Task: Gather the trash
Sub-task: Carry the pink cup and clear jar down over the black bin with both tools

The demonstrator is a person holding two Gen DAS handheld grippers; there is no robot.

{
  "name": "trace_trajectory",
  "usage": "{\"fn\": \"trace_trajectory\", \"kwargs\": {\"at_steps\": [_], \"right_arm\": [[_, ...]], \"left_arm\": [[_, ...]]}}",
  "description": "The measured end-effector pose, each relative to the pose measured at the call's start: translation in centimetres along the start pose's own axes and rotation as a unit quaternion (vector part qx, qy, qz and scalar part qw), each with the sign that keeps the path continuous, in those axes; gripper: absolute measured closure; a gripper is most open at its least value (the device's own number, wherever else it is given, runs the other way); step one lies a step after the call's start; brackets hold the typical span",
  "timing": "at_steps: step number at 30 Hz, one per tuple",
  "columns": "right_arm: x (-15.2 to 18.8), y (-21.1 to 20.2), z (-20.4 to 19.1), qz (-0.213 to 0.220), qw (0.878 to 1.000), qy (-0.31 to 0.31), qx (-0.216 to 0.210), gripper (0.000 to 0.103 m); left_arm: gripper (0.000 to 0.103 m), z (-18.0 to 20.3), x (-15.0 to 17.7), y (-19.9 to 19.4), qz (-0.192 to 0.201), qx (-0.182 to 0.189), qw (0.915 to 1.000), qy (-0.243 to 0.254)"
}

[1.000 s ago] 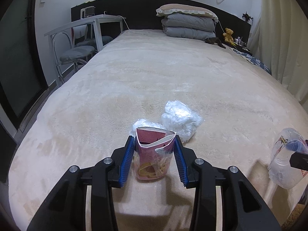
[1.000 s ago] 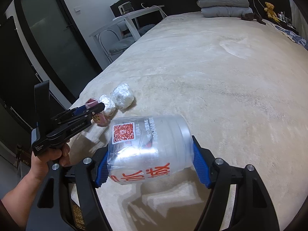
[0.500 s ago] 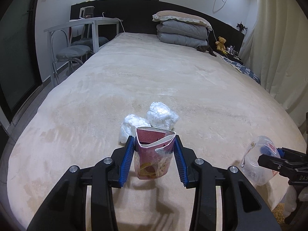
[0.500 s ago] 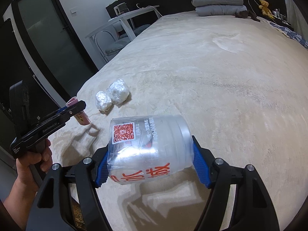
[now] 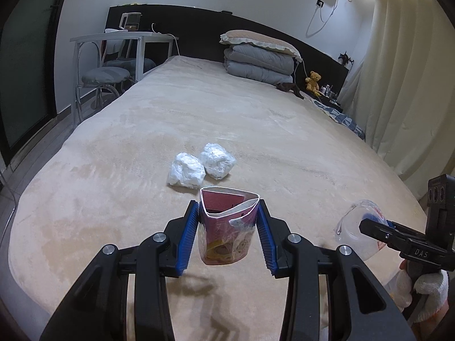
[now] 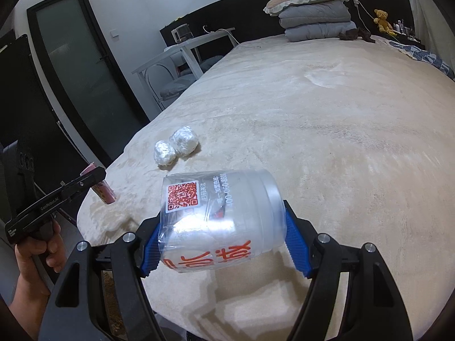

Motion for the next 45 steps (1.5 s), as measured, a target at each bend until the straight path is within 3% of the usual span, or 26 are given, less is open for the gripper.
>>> {"fn": "trace_trajectory", "kwargs": {"at_steps": [24, 36, 45], "right_arm": [[6.9, -6.2, -2.1, 0.015, 1.0, -0.003, -0.02, 0.031], [10.4, -7.8, -3.4, 0.002, 0.999, 0.006, -0.034, 0.031], [13.0, -7.3, -4.0, -0.034, 0.999, 0.017, -0.038, 0.031]], "left_arm": [[0.064, 6.8, 8.7, -5.2, 0.0, 0.077, 0.9968, 0.021], [0.064, 8.3, 12.9, -6.6, -0.023, 0.088, 0.9956, 0.023], [0.064, 7.7, 16.1, -6.5, -0.06, 0.083, 0.9947, 0.004]]}}
Point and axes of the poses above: each gripper's, at about its wrist camera, not at the fingertips, and y roughly the way its jaws point, z to its right, x to its underside, the point moved 6 cm from there along y, roughly the way its jaws point, and after that the axes turned 11 degrees about x, right-handed, at the moved point
